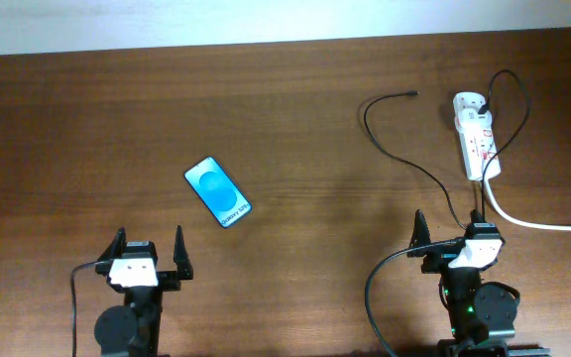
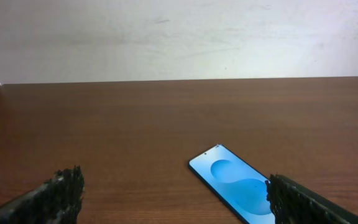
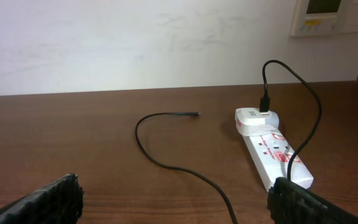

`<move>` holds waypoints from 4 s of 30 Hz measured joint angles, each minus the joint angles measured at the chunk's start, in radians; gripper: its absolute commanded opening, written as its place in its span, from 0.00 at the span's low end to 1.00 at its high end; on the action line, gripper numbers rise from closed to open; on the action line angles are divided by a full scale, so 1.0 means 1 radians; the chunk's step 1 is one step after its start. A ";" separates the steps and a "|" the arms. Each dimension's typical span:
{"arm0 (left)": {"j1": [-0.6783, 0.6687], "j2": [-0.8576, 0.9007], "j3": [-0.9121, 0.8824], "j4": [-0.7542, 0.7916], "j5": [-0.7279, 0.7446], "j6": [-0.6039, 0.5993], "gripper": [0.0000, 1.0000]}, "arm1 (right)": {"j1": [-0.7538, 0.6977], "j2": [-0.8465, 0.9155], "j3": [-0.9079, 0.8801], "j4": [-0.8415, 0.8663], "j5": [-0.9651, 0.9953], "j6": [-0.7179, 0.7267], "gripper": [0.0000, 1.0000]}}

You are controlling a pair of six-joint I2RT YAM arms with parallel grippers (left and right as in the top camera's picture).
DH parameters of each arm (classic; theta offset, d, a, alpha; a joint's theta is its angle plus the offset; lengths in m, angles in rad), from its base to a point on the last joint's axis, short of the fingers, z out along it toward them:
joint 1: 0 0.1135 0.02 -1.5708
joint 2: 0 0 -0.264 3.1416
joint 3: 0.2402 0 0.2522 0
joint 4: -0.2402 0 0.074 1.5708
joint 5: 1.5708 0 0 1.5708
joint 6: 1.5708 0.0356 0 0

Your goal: Plug charger to phone and switch on socket

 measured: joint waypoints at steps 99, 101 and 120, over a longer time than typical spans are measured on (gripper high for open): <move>-0.271 2.185 1.590 -0.976 -0.025 -0.730 0.99 | 0.000 -0.002 0.000 0.000 -0.003 0.000 0.98; -0.271 2.181 1.577 -0.957 -0.015 -0.730 0.99 | 0.000 -0.002 0.000 0.000 -0.003 0.000 0.98; -0.275 2.110 1.448 -0.832 -0.021 -0.743 0.99 | 0.000 -0.002 0.000 0.000 -0.003 0.000 0.98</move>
